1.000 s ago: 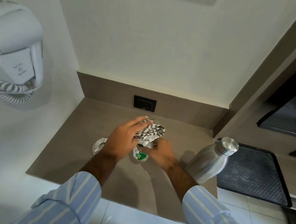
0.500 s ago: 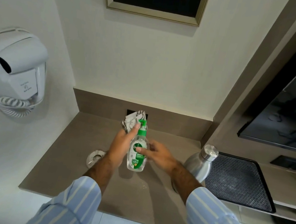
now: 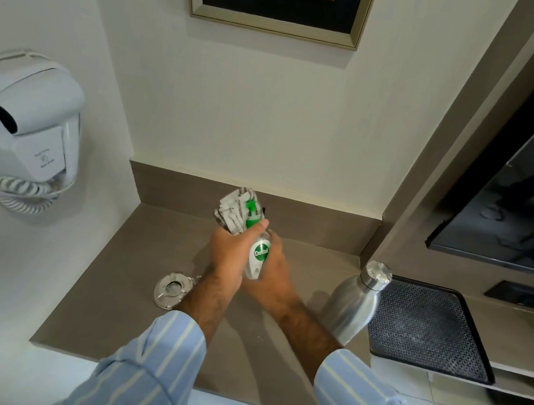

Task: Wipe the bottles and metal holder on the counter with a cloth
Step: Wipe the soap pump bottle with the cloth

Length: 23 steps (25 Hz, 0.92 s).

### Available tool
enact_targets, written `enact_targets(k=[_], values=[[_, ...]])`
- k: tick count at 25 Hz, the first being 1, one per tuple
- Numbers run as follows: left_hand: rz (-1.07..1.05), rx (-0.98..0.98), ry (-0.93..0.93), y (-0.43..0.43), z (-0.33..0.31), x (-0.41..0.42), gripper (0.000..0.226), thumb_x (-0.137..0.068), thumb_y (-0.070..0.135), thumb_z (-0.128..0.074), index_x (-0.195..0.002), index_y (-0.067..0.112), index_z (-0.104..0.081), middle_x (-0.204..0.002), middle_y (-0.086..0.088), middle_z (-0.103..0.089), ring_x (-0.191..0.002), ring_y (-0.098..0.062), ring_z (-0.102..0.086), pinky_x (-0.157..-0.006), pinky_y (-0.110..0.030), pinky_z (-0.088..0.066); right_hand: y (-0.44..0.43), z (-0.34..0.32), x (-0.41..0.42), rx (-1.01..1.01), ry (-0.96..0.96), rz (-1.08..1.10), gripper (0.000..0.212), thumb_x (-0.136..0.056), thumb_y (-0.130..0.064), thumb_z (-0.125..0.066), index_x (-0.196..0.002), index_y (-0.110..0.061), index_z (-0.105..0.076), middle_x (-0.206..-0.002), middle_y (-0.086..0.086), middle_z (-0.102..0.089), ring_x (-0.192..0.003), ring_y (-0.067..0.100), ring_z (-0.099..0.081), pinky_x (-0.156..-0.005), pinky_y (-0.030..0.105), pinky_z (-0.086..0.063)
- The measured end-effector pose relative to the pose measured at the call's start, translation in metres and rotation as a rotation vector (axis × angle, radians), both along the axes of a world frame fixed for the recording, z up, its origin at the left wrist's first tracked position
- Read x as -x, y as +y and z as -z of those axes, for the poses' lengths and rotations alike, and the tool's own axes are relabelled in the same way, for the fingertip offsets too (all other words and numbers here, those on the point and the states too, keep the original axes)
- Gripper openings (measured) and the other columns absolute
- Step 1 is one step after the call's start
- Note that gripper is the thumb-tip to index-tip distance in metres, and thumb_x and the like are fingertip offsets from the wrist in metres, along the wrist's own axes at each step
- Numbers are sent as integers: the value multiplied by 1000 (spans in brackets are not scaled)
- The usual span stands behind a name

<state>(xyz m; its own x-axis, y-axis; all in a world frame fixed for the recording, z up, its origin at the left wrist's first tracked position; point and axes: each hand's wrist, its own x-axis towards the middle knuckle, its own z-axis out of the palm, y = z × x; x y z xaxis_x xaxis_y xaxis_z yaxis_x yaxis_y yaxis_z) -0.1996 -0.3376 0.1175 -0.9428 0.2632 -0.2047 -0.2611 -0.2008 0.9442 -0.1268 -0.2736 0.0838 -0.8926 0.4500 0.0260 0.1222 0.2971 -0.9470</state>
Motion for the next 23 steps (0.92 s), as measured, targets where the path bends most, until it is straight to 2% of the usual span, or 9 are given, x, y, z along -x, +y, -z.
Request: enact_targets(k=[2,5,7,8,11,13,16,20,23], values=[[97,-27,1,-1,-4,2,26,-77,14,-86,-101,19,-77,-95,-3,-82,-84,-22,-79,-70,-32,-64,3,-2,2,102,-34,-37,92,-69,-12,-82,-146,-19,-33,-115,-9,-63,-98,3,-67,-82,32,-59],[301,23,45,-14,-9,19,24,-84,19,-79,-107,17,-73,-96,-1,-81,-89,-22,-76,-73,-25,-61,22,-10,-6,731,-84,-399,95,-66,7,-57,-152,-26,-32,-116,13,-57,-84,24,-64,-65,37,-60],[374,-39,46,-15,-9,28,20,-86,19,-77,-105,19,-72,-96,1,-80,-91,-22,-76,-83,-35,-60,27,-9,-9,1008,-16,-402,92,-64,6,-55,-149,-24,-39,-120,19,-55,-87,30,-63,-66,38,-57],[340,-50,38,-13,-8,28,19,-86,19,-78,-104,20,-72,-96,0,-80,-91,-23,-77,-83,-38,-61,26,-10,-8,945,-10,-308,87,-67,3,-61,-148,-20,-41,-121,19,-58,-89,31,-65,-68,41,-59],[62,100,75,0,-5,21,15,-82,26,-82,-95,25,-74,-95,-2,-81,-83,-23,-79,-75,-43,-65,15,-6,-3,54,-89,109,88,-71,-22,-85,-148,-18,-42,-126,0,-64,-104,15,-68,-86,37,-62],[-6,209,166,7,-2,9,21,-81,31,-82,-100,25,-75,-97,1,-80,-83,-17,-78,-74,-39,-65,3,-12,2,-304,-60,151,100,-70,-33,-86,-153,-21,-31,-135,-2,-58,-118,12,-59,-94,33,-56],[85,74,117,11,-2,5,19,-84,25,-81,-102,23,-76,-100,-1,-81,-90,-20,-78,-79,-37,-63,7,-22,8,-274,-74,105,116,-65,-34,-84,-157,-23,-14,-144,4,-54,-123,19,-60,-98,40,-56],[290,-35,57,2,-8,22,26,-87,22,-77,-111,13,-72,-102,-9,-80,-96,-34,-77,-82,-45,-63,39,-30,0,357,-113,-302,109,-67,1,-69,-156,-32,-15,-133,14,-57,-114,26,-62,-93,41,-54],[97,99,94,12,-10,24,31,-84,35,-78,-107,15,-73,-96,-6,-81,-86,-26,-79,-80,-47,-64,31,-29,1,221,-153,-212,98,-72,-5,-68,-154,-32,-23,-129,11,-60,-109,23,-63,-87,26,-55]])
